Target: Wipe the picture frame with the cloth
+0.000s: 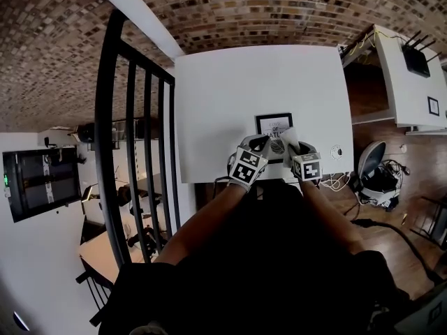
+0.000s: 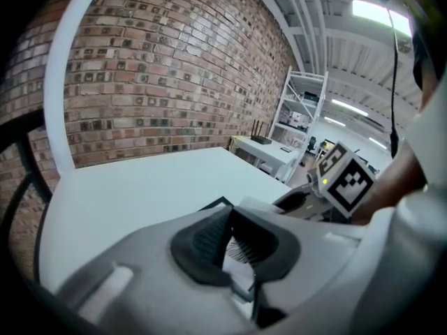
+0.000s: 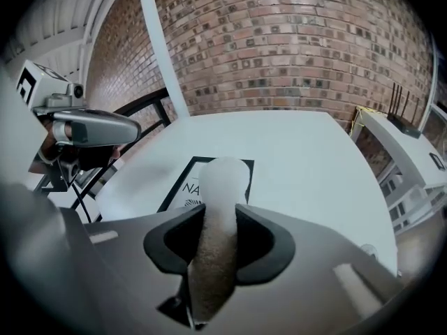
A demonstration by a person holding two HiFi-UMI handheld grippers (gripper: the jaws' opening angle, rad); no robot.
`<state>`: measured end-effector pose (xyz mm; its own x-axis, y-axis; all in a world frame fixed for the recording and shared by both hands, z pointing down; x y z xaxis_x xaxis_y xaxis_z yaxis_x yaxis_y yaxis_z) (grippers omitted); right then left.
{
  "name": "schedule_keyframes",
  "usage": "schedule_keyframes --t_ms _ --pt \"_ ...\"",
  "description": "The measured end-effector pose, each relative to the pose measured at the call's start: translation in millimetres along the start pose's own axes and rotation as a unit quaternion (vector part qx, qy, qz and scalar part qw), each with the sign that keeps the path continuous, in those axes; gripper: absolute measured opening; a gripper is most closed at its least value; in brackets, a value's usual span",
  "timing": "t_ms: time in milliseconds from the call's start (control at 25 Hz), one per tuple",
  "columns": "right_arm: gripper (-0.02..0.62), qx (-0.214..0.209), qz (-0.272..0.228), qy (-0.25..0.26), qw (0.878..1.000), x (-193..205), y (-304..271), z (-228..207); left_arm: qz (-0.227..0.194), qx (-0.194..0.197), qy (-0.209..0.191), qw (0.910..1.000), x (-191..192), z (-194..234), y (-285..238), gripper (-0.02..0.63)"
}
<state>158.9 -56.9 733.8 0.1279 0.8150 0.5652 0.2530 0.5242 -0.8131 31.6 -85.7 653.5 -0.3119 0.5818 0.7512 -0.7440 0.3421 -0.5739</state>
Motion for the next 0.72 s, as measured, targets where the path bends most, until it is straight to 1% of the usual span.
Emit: schedule_keyframes --t_ms 120,240,440,600,640,720 --pt "0.117 0.007 0.002 0.003 1.000 0 -5 -7 -0.001 -0.010 -0.001 1.0000 -1 7 7 0.002" --pt "0.117 0.005 0.015 0.027 1.000 -11 -10 -1 -0.005 -0.018 0.000 0.9998 -3 17 14 0.002" --pt "0.117 -0.014 0.047 0.097 0.994 -36 -19 20 -0.024 -0.045 -0.013 0.9986 -14 45 27 0.001" --pt "0.117 -0.016 0.083 0.152 0.985 -49 -19 35 -0.031 -0.046 -0.017 0.9983 -21 57 38 0.002" --pt "0.117 -0.015 0.083 0.162 0.983 -51 -17 39 -0.033 -0.046 -0.018 0.9983 -20 58 41 0.002" --pt "0.117 -0.019 0.066 0.170 0.983 -59 -7 52 -0.036 -0.042 -0.020 0.9983 -16 57 48 0.002"
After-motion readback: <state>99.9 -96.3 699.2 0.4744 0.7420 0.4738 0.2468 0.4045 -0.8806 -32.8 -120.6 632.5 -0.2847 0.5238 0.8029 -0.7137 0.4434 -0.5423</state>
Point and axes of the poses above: the fingertips, and each gripper's own axes: y backward along the fingers, z to its left, x out of its underside, the point moved 4 cm from there along y, backward along the fingers, and after that the axes turned 5 degrees about x, right-handed, at the moved point
